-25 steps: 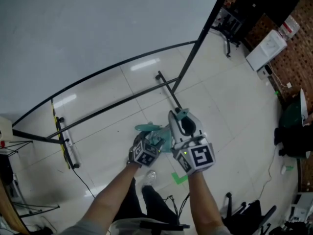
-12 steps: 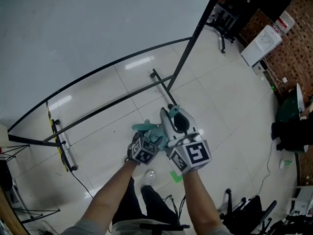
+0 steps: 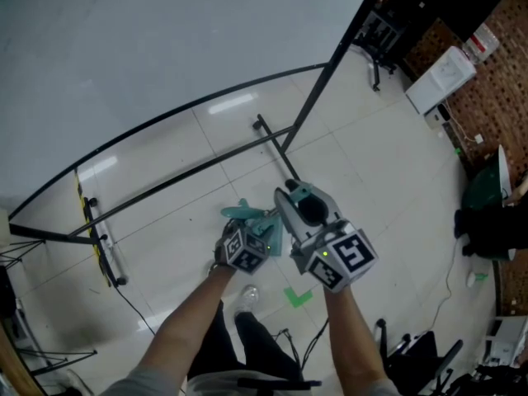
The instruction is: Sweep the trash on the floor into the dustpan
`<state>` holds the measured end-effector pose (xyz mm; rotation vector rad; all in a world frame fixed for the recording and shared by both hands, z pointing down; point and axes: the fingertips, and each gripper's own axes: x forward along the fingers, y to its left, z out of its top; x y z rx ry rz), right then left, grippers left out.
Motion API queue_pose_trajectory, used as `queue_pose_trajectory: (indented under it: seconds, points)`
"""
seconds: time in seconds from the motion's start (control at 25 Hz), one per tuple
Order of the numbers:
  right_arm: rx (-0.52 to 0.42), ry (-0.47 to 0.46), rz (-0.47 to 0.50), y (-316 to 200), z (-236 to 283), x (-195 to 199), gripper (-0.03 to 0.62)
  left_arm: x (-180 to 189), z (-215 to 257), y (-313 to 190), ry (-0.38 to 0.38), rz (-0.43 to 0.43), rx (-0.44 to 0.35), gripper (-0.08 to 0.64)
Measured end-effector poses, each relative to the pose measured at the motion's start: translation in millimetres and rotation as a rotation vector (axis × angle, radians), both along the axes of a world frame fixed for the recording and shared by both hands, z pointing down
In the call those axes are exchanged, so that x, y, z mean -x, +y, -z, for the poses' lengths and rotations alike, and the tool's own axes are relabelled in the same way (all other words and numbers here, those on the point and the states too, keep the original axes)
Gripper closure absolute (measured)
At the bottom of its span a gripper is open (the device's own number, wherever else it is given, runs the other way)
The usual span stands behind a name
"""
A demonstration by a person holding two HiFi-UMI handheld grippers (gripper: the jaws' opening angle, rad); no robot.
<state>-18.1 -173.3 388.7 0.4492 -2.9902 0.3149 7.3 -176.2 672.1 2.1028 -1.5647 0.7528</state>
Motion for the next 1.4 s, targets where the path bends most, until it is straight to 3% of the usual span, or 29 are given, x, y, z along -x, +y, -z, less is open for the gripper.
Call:
queue_pose_trajectory:
  seconds: [0.24,0.36,0.84,1.4]
  points:
    - [0.045,-0.001,0.037,4.3,0.9,1.9,0.492,-4.7,7.1,-10.7,0.039,0.029,-0.038,0.29]
    - [0.06,0.007,0.085,4.8,-0.2,-0.5,0.491,-1.8,6.8,-12.6,0.025,0.016,-0.048,0.348]
    - [0.06,0.027,0.163,7.1,0.2,-3.2,0.489,-0.2,-0.3,-16.8,0.018,-0.002,-0.049,0.36]
    - [-0.007,0.078,0.241,18.4,-2.7,4.9,0.489,8.6,-2.0,-16.1,0.026,0.024,-0.023,0.374]
